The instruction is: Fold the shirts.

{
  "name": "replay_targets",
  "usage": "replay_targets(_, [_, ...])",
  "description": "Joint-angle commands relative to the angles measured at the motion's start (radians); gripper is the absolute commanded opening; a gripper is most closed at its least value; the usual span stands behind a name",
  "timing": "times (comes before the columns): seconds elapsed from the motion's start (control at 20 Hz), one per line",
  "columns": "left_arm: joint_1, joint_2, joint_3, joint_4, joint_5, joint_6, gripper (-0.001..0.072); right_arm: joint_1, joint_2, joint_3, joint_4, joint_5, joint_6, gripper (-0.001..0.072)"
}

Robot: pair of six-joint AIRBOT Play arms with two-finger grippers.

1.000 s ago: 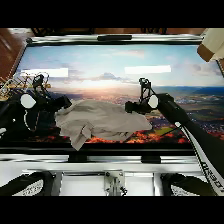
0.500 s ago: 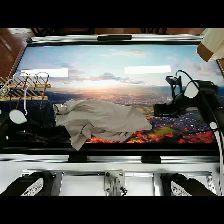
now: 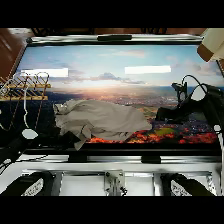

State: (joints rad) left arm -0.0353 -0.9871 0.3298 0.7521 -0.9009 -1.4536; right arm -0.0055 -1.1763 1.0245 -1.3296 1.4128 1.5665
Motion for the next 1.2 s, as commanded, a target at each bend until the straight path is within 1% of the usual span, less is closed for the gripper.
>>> replay_targets(0.0, [-0.050,-0.025,-0.006,-0.056,0.127,0.013,0.0240,0.032,-0.001,-0.121,0.021,-0.089,0.024,0.0660])
replay_targets(0.05, [-0.048,-0.021,0.003,-0.056,0.122,0.034,0.0085,0.046,-0.001,-0.164,0.026,-0.146,0.037,0.0659])
replay_targets(0.1, [-0.045,-0.016,0.014,-0.056,0.105,0.070,0.0034,0.058,-0.001,-0.197,0.035,-0.203,0.055,0.0659])
replay_targets(0.2, [-0.045,-0.004,0.045,-0.056,0.059,0.174,0.0034,0.083,-0.008,-0.243,0.094,-0.307,0.067,0.0659])
replay_targets(0.25, [-0.045,-0.003,0.056,-0.052,0.038,0.204,0.0033,0.103,-0.026,-0.248,0.114,-0.341,0.067,0.0659])
replay_targets(0.45, [-0.045,0.006,0.078,-0.049,0.006,0.205,0.0033,0.184,-0.111,-0.248,0.121,-0.465,0.068,0.0656])
replay_targets(0.5, [-0.045,0.012,0.084,-0.049,0.006,0.205,0.0033,0.196,-0.120,-0.248,0.120,-0.487,0.068,0.0622])
replay_targets(0.55, [-0.045,0.018,0.093,-0.044,0.006,0.216,0.0033,0.199,-0.117,-0.247,0.117,-0.504,0.067,0.0435])
replay_targets(0.6, [-0.045,0.026,0.107,-0.042,0.002,0.253,0.0033,0.198,-0.108,-0.244,0.118,-0.521,0.071,0.0201])
replay_targets(0.65, [-0.042,0.032,0.125,-0.037,-0.006,0.275,0.0033,0.199,-0.091,-0.237,0.119,-0.532,0.079,0.0080])
replay_targets(0.75, [-0.019,0.043,0.182,0.000,-0.044,0.274,0.0032,0.199,-0.030,-0.209,0.113,-0.535,0.067,0.0065])
replay_targets(0.9, [0.046,0.103,0.356,0.116,-0.160,0.272,0.0031,0.199,0.114,-0.134,0.045,-0.501,0.051,0.0065])
replay_targets(1.0, [0.109,0.190,0.568,0.140,-0.213,0.272,0.0031,0.199,0.229,-0.059,0.029,-0.489,-0.055,0.0065])
replay_targets(1.05, [0.141,0.237,0.694,0.140,-0.210,0.272,0.0031,0.199,0.293,-0.003,0.024,-0.494,-0.103,0.0065])
replay_targets(1.15, [0.213,0.311,0.984,0.140,-0.192,0.272,0.0030,0.198,0.409,0.136,0.005,-0.546,-0.109,0.0065])
